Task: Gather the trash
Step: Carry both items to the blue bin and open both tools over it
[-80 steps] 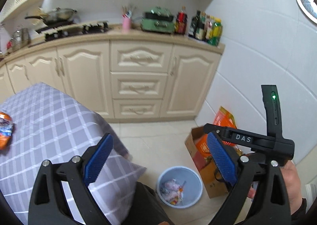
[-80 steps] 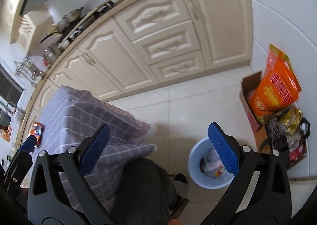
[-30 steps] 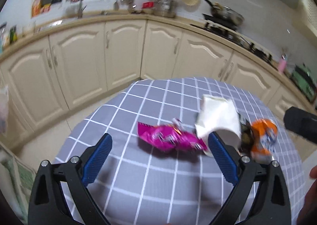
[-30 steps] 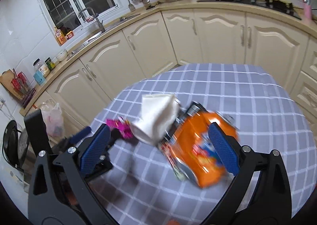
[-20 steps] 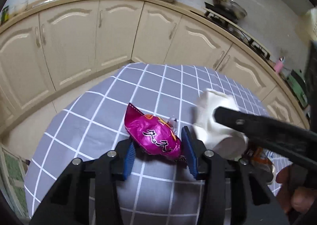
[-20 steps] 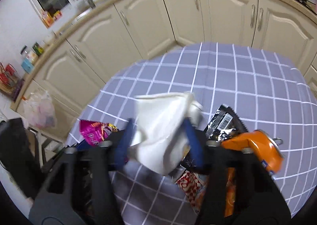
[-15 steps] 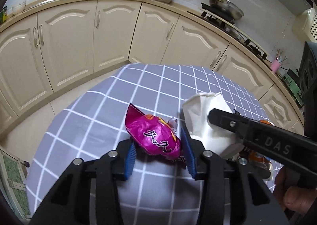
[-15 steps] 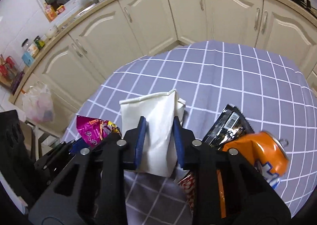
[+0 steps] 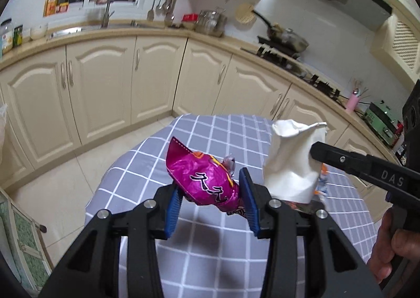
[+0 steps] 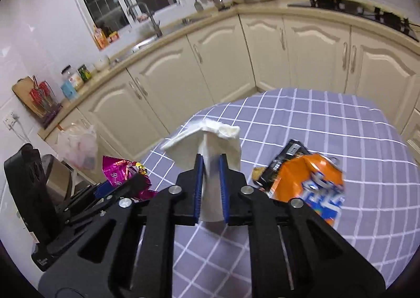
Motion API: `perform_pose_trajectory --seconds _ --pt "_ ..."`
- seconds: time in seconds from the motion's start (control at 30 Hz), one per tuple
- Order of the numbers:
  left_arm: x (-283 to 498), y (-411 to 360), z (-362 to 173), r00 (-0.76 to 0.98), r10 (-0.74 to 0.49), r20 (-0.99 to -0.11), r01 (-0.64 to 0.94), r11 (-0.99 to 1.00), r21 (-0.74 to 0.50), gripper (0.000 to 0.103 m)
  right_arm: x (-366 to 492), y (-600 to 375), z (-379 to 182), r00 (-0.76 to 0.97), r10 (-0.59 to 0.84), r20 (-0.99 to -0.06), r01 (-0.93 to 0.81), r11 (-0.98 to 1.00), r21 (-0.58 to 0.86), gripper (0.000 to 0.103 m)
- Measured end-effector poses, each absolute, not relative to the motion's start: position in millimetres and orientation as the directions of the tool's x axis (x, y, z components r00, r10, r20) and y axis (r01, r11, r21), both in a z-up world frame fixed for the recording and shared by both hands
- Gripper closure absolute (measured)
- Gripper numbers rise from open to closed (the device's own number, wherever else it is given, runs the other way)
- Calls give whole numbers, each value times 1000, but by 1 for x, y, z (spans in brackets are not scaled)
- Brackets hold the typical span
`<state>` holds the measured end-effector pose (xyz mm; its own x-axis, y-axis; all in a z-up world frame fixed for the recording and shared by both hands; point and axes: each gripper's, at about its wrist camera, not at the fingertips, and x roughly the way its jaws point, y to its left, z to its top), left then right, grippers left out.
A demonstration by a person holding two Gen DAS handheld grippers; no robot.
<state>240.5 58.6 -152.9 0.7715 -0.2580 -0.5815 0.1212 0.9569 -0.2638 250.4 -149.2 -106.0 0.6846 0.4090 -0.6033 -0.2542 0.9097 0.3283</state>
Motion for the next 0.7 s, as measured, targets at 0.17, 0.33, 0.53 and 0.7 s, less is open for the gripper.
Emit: perform_pose_trajectory --seconds 0.17,0.33,0.53,0.7 --pt "217 37 -140 775 -280 -566 162 955 -250 62 215 -170 -100 702 392 -595 -244 917 316 91" --pt "186 11 -130 777 -307 -550 205 949 -239 62 170 -195 -104 726 374 -577 -217 921 324 91" --pt "160 -39 -114 768 -373 -520 306 928 -214 62 119 -250 -95 793 300 -531 -141 937 319 91" --pt "138 -97 -98 741 -455 -494 419 888 -188 62 72 -311 -81 846 208 -491 -49 947 317 91"
